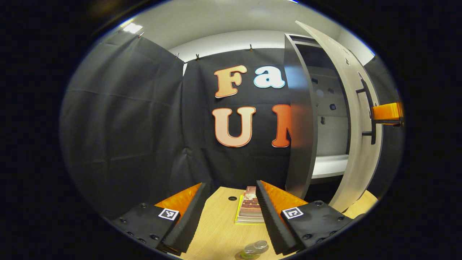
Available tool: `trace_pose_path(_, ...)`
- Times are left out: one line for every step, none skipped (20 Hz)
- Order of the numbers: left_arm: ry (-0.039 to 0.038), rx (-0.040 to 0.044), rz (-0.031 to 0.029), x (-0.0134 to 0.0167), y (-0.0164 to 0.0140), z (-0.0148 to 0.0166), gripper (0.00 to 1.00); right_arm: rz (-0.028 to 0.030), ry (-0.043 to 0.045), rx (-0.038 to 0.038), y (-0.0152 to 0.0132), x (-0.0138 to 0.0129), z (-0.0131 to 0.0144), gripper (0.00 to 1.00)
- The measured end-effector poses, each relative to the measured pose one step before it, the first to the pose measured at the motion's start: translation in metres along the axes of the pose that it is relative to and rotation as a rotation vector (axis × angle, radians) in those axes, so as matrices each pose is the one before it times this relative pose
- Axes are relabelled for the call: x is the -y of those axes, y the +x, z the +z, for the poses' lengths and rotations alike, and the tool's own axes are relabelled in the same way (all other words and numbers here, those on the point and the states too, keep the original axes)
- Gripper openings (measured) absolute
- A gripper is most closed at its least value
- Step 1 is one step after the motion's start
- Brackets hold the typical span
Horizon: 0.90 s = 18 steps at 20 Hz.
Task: Open the cabinet door with the right hand, grasp the bottle in the cabinet with the left hand and place it on the coaster, then close the cabinet door with the right hand.
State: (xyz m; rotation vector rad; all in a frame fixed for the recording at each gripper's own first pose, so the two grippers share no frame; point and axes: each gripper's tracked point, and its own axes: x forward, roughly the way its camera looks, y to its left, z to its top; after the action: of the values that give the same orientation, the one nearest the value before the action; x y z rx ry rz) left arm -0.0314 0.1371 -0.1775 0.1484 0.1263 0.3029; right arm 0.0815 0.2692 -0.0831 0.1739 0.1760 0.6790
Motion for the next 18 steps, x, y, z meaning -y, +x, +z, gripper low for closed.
trace_pose_path(-0.00024,0.00299,-0.00375,0.00012,0.00108,0.00213,0.89,-0.01747,-0.02308,-0.00455,-0.00037,0.00069,-0.00014,0.76)
trace_pose_path(0.00064,0.00398,-0.00598,0.00195,0.00157,0.00387,0.89,-0.01738,-0.01428,-0.00586,0.00036,0.00060,-0.00166,0.76)
trace_pose_path(-0.00343,-0.00345,0.00067,0.00026,0.00226,0.00149,0.89,-0.01658,-0.00800,-0.00301,0.00047,0.00067,0.00063,0.76)
trace_pose_path(-0.00287,0.00061,0.00740,-0.00242,0.00176,-0.00088,0.87,-0.01341,-0.00380,-0.00046,0.00021,-0.00066,-0.00022,0.76)
trace_pose_path(-0.00751,-0.00569,0.00454,-0.00089,0.00267,0.00004,0.90,-0.01219,-0.00343,0.00000,0.00242,-0.00027,0.00013,0.76)
trace_pose_path(-0.01185,-0.00760,-0.00146,0.00084,0.00076,-0.00066,0.88,-0.01264,-0.00011,0.00077,0.00096,0.00013,-0.00039,0.76)
trace_pose_path(-0.01230,0.00274,-0.00071,0.00079,0.00101,0.00299,0.87,-0.01292,-0.00049,0.00134,0.00163,0.00045,-0.00008,0.76)
trace_pose_path(-0.00548,0.00395,-0.00351,-0.00061,-0.00037,0.00411,0.89,-0.01210,0.00178,-0.00094,0.00249,0.00014,-0.00032,0.76)
trace_pose_path(0.00093,0.00762,0.00001,-0.00059,-0.00015,0.00497,0.88,-0.01033,0.00298,-0.00003,0.00118,-0.00004,-0.00027,0.76)
trace_pose_path(0.00435,0.00721,-0.00223,0.00042,-0.00116,0.00375,0.89,-0.01334,0.00482,-0.00088,0.00092,0.00041,-0.00094,0.76)
trace_pose_path(0.00625,0.01053,-0.00056,0.00031,-0.00051,0.00434,0.88,-0.01774,0.00432,0.00251,0.00059,0.00113,0.00000,0.81)
trace_pose_path(0.00793,0.00579,-0.00005,0.00016,-0.00078,0.00213,0.87,-0.01090,0.00280,0.00270,0.00059,-0.00010,0.00006,0.77)
trace_pose_path(0.00622,-0.00214,0.00078,0.00071,-0.00077,0.00060,0.88,-0.00712,0.00132,-0.00208,0.00178,0.00006,0.00026,0.78)
trace_pose_path(0.00147,0.00265,-0.00288,0.00051,-0.00133,0.00210,0.90,-0.00726,-0.00106,-0.00085,0.00164,0.00006,0.00022,0.78)
trace_pose_path(-0.00172,0.00245,-0.00556,0.00308,-0.00134,0.00237,0.90,-0.00863,-0.00175,-0.00069,0.00162,-0.00020,-0.00008,0.78)
trace_pose_path(-0.00062,0.00100,-0.00737,0.00260,-0.00121,0.00164,0.89,-0.00837,-0.00661,0.00030,0.00109,-0.00059,-0.00051,0.78)
trace_pose_path(0.00495,-0.00244,-0.00311,0.00133,0.00051,-0.00008,0.88,-0.00998,-0.00553,0.00184,-0.00036,0.00019,0.00030,0.78)
trace_pose_path(0.01279,-0.00113,0.00208,-0.00123,0.00001,-0.00168,0.87,-0.01315,-0.00409,0.00379,-0.00012,0.00004,0.00002,0.78)
